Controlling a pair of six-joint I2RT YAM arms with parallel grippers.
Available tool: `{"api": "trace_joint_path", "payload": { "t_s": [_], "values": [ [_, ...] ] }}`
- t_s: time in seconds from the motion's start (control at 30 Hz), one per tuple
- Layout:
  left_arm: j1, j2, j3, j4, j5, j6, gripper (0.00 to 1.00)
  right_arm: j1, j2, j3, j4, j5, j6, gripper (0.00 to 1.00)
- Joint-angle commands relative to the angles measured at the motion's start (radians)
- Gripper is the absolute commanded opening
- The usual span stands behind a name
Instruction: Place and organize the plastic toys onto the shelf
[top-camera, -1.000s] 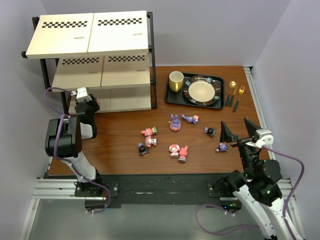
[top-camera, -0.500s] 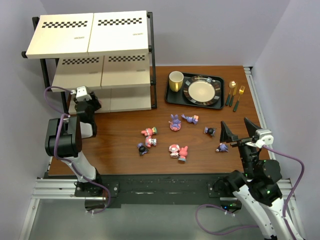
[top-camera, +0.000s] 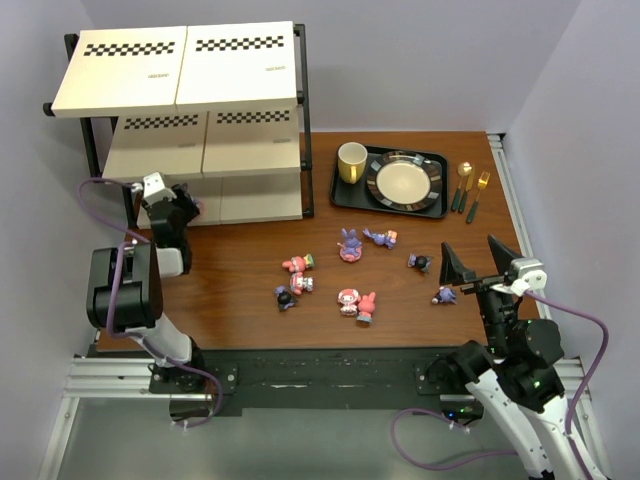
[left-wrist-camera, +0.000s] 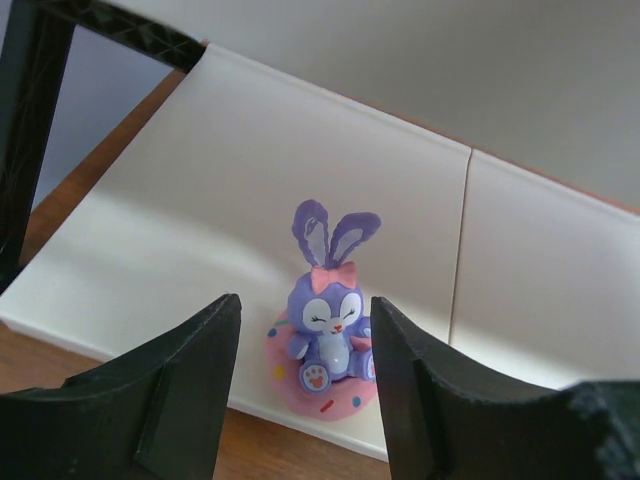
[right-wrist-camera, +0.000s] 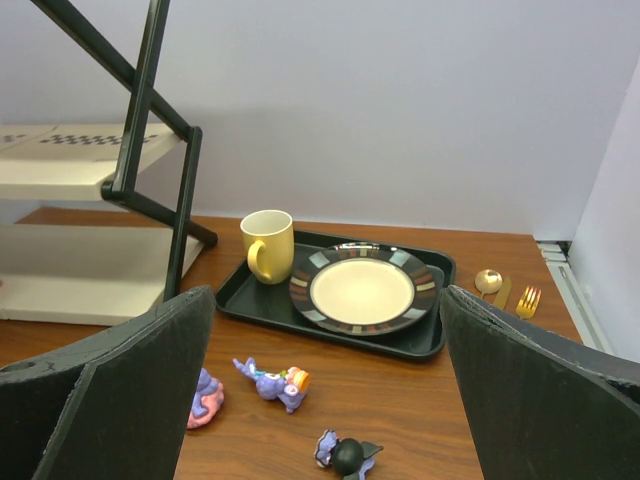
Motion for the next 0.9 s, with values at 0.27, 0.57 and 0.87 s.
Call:
{"api": "trace_joint_path", "payload": {
  "t_s": [0.27,0.57,0.87],
  "values": [
    [-0.002,-0.001,0.030,-0.095,-0.056,-0.132,0.57,0.005,-0.006,-0.003,0.025,0.007,-0.003,0.99],
    [-0.002,0.059,0.062,-0.090,-0.052,-0.106,0.54,0.004,-0.006,-0.005,0.028,0.010,-0.003,0.99],
    [-0.001,0.051,0.076,-0.124,-0.064,-0.115,0.41,0.004,-0.006,-0.005,0.026,0.010,-0.004,0.99]
  ]
}}
